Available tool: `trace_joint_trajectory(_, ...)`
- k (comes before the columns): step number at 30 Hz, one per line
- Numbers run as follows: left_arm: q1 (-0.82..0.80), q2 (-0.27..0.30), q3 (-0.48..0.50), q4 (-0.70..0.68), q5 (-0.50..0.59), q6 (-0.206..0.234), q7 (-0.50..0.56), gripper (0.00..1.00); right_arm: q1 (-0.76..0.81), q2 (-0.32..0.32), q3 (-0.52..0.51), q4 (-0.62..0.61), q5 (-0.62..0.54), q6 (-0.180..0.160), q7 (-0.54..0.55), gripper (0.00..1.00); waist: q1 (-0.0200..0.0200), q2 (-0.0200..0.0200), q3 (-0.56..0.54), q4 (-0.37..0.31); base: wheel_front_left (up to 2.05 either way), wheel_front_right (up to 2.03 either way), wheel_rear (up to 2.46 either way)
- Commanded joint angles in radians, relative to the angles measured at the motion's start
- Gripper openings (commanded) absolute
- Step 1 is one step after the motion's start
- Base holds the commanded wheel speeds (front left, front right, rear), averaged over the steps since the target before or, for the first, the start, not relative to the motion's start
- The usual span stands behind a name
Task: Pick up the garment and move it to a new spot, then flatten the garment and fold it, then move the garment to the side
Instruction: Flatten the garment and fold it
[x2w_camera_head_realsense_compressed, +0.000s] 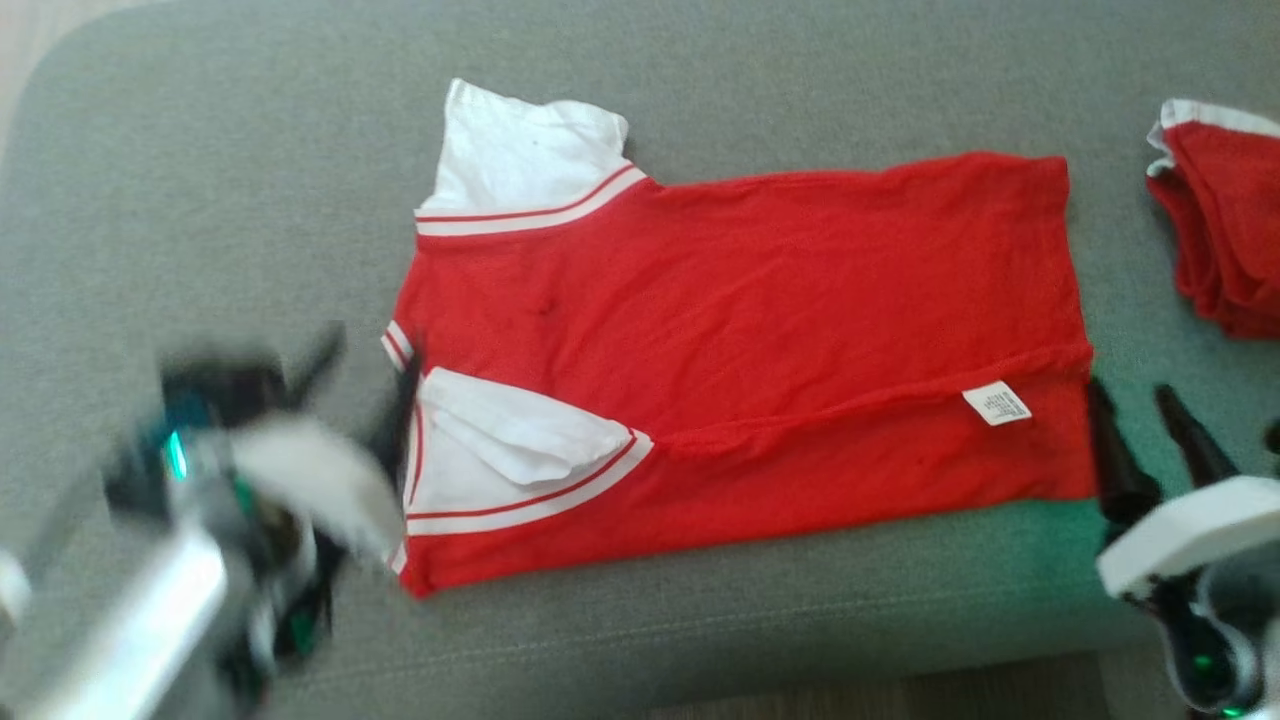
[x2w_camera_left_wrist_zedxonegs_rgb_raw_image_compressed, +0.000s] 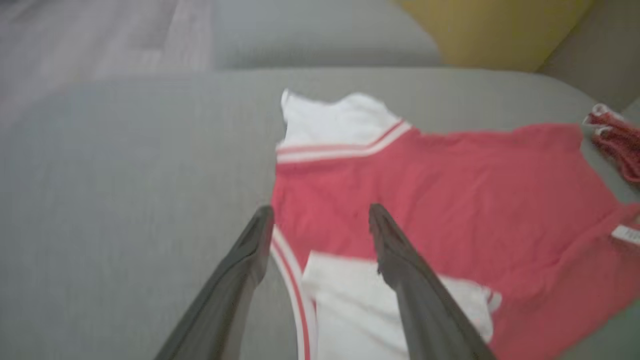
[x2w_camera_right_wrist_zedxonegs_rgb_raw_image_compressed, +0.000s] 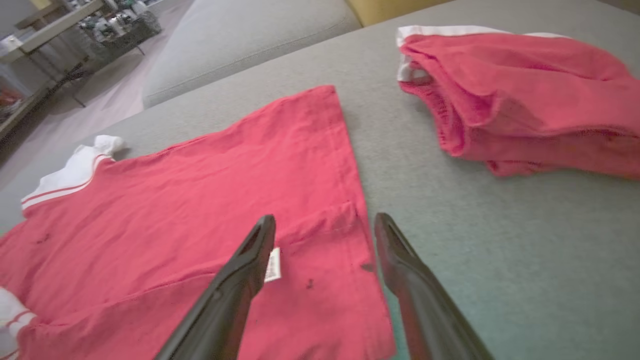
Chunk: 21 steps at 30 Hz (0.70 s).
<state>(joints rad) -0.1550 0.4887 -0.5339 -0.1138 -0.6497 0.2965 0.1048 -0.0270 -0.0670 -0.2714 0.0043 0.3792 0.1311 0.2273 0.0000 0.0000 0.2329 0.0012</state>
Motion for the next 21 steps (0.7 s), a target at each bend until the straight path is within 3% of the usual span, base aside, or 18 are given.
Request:
trace_joint_trajectory(1, -0.179, 0.040, 0.057, -0.033, 0.016, -0.032, 0.030, 1.00, -0.025, -0.002, 0.056, -0.057, -0.001, 0.000, -0.012, 1.00, 0.0000, 0.0000, 0.024, -0.018, 0.00, 0.00, 0.00)
trace_joint_trajectory(5, -0.359, 0.040, 0.048, 0.037, 0.001, -0.107, 0.108, 1.00, -0.045, 0.005, 0.100, -0.073, 0.002, 0.000, -0.011, 1.00, 0.0000, 0.0000, 0.056, -0.040, 0.00, 0.00, 0.00)
trace_joint_trajectory(14, -0.775, 0.018, 0.011, 0.440, -0.019, -0.278, 0.289, 1.00, -0.107, 0.013, 0.185, -0.072, 0.006, 0.000, -0.035, 1.00, 0.0000, 0.0000, 0.176, -0.121, 0.00, 0.00, 0.00)
trace_joint_trajectory(21, -0.923, 0.022, -0.020, 0.703, 0.028, -0.338, 0.289, 1.00, -0.151, 0.015, 0.235, -0.030, 0.014, 0.000, -0.069, 1.00, 0.0000, 0.0000, 0.238, -0.187, 0.00, 0.00, 0.00)
